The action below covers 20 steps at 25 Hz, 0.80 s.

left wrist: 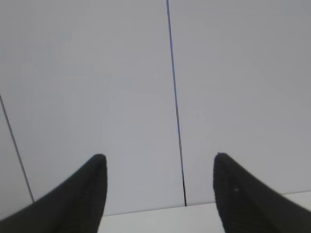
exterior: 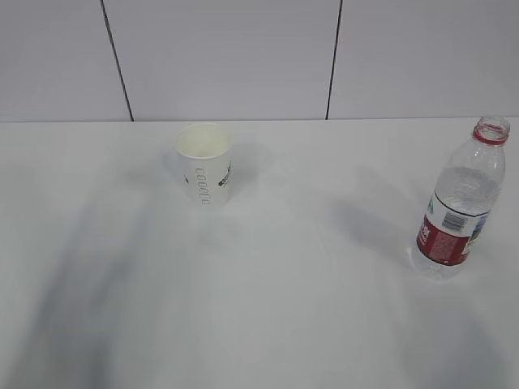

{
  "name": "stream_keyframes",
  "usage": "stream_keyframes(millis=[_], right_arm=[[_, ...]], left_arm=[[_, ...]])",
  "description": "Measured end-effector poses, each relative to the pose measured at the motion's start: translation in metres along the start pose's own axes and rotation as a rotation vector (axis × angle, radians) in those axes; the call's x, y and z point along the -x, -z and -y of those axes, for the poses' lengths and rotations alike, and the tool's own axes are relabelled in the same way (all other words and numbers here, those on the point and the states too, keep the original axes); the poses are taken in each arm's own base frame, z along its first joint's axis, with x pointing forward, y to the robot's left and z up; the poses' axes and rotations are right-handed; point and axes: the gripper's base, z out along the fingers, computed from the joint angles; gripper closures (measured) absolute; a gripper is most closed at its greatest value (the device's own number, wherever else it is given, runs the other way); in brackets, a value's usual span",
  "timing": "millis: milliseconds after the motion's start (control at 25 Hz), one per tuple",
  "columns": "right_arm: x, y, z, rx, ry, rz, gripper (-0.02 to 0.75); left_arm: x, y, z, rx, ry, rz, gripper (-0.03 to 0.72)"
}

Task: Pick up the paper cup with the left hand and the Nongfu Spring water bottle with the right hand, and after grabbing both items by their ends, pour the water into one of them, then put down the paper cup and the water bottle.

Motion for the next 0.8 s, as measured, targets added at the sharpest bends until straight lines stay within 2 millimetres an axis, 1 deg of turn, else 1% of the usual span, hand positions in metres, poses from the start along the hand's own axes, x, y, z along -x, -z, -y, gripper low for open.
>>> stream_keyframes(millis=[120, 320, 440, 560, 800], right_arm=[[0.001, -0.012, -0.002, 0.012, 0.004, -0.006, 0.181], [0.002, -0.030, -0.006, 0.042, -0.057, 0.005, 0.181], [0.000, -0.043, -0.008, 0.057, -0.085, -0.016, 0.181], [-0.004, -0.054, -0.011, 0.069, -0.110, -0.052, 0.181], [-0.008, -0.073, -0.014, 0.080, -0.104, -0.063, 0.184]], left_arm=[[-0.003, -0.010, 0.001, -0.004, 0.000, 0.000, 0.181], [-0.008, -0.022, 0.001, -0.008, 0.001, -0.005, 0.181], [-0.012, -0.030, 0.002, -0.011, 0.001, -0.014, 0.181], [-0.016, -0.035, 0.002, -0.013, 0.001, -0.031, 0.181], [-0.023, -0.043, 0.002, -0.015, 0.002, -0.067, 0.181]])
